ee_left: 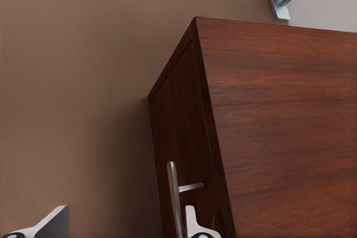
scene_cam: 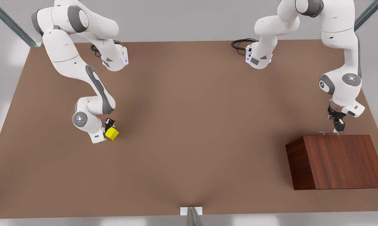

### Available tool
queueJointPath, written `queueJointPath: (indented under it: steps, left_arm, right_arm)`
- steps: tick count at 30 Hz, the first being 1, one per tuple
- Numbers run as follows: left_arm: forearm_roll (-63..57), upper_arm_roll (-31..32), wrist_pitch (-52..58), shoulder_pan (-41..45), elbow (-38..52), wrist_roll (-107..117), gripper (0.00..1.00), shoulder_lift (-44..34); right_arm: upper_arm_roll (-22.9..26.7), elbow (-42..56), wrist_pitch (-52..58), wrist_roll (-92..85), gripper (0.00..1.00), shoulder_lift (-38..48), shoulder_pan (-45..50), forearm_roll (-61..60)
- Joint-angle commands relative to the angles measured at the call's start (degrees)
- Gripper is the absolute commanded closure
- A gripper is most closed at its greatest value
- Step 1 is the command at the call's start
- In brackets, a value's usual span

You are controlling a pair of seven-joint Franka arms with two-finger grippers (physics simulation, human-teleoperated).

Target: Open the drawer with left arm, place the square in the middle with right arm, and place the square in the drawer with left arm

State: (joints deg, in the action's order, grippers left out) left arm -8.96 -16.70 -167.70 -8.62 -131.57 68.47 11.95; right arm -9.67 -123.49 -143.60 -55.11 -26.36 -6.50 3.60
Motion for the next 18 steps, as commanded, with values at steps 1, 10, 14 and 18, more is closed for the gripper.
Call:
queueJointPath:
  steps: [1, 10, 14, 18]
  left_arm:
    - [0.09, 0.00, 0.00, 0.01, 0.00, 0.00, 0.00, 0.00]
    - [0.09, 0.09, 0.00, 0.01, 0.70, 0.00, 0.00, 1.84]
    - [0.09, 0.09, 0.00, 0.01, 0.70, 0.00, 0.00, 2.37]
    - [0.00, 0.35, 1.14, 0.01, 0.53, 0.09, 0.00, 2.28]
  right_arm:
    - [0.00, 0.00, -0.01, 0.00, 0.00, 0.00, 0.00, 0.00]
    - [0.00, 0.44, 0.70, 0.88, 0.43, 0.17, 0.00, -0.18]
    - [-0.09, 0.70, 0.87, 0.44, 0.42, 0.70, 0.00, -0.09]
    - [-4.83, 2.99, 6.41, 12.30, 0.42, 4.13, 0.79, -0.27]
